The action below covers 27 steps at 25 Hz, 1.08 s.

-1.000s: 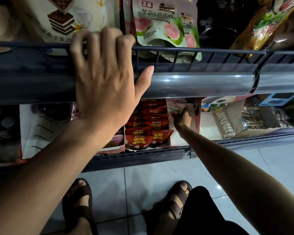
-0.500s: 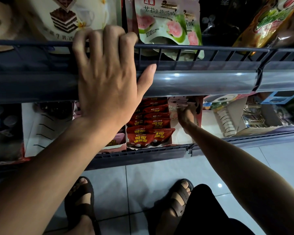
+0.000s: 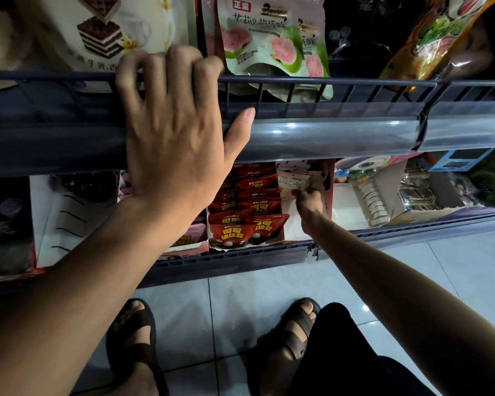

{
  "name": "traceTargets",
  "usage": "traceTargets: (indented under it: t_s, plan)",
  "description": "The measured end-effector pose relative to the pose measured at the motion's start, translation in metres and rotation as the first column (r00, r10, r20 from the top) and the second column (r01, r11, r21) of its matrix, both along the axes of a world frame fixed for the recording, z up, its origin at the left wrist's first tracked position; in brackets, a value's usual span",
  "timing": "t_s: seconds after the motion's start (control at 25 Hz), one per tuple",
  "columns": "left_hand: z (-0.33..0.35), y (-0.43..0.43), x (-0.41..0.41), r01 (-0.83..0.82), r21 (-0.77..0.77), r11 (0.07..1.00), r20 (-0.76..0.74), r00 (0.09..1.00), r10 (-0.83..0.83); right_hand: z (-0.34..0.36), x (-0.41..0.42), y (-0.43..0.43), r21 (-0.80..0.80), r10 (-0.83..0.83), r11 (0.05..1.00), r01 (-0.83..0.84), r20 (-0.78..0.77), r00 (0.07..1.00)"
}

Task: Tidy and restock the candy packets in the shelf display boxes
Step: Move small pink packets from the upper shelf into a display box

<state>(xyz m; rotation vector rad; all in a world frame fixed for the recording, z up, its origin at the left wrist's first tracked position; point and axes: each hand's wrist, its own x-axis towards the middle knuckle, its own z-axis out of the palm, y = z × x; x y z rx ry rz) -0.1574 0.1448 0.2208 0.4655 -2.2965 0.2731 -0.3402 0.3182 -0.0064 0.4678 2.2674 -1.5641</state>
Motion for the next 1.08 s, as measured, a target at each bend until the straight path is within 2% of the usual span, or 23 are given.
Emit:
traceTargets:
  t_s: [0.12,0.2,0.32,0.44,0.6,0.72,0.8,0.92,1.0,1.08]
  plan:
    - [0.0,0.0,0.001,0.008,0.002,1.0,0.012,1.0,-0.008,0.021,0.021,0.016,-0.133,0.06,0.989,-0.057,0.024,0.998]
    - [0.001,0.001,0.002,0.017,0.013,1.0,0.024,1.0,-0.017,0.052,0.044,0.032,-0.133,0.21,0.968,-0.211,-0.024,0.977]
    - [0.004,0.002,0.004,0.031,0.024,0.999,0.022,0.999,-0.032,0.127,0.084,0.058,0.002,0.461,0.884,-0.467,-0.168,0.872]
    - [0.005,0.003,0.006,0.033,0.047,0.998,0.063,0.997,-0.036,0.209,0.115,0.069,0.202,0.624,0.779,-0.593,-0.337,0.705]
    - [0.014,0.004,0.012,0.053,0.07,0.996,0.111,0.992,-0.061,0.302,0.135,0.05,0.387,0.696,0.706,-0.594,-0.537,0.477]
    - [0.018,0.004,0.014,0.054,0.076,0.996,0.148,0.987,-0.065,0.339,0.117,0.011,0.494,0.676,0.73,-0.471,-0.62,0.398]
    - [0.019,0.004,0.014,0.056,0.073,0.996,0.158,0.985,-0.067,0.349,0.097,-0.019,0.595,0.723,0.691,-0.41,-0.55,0.419]
    - [0.02,0.002,0.015,0.074,0.08,0.994,0.14,0.987,-0.085,0.351,0.074,-0.059,0.604,0.741,0.649,-0.463,-0.361,0.566]
    - [0.02,0.001,0.014,0.088,0.079,0.993,0.126,0.987,-0.098,0.35,0.062,-0.074,0.583,0.71,0.666,-0.465,-0.307,0.633]
    - [0.019,0.0,0.014,0.098,0.085,0.992,0.123,0.986,-0.108,0.35,0.054,-0.08,0.481,0.663,0.729,-0.487,-0.318,0.678]
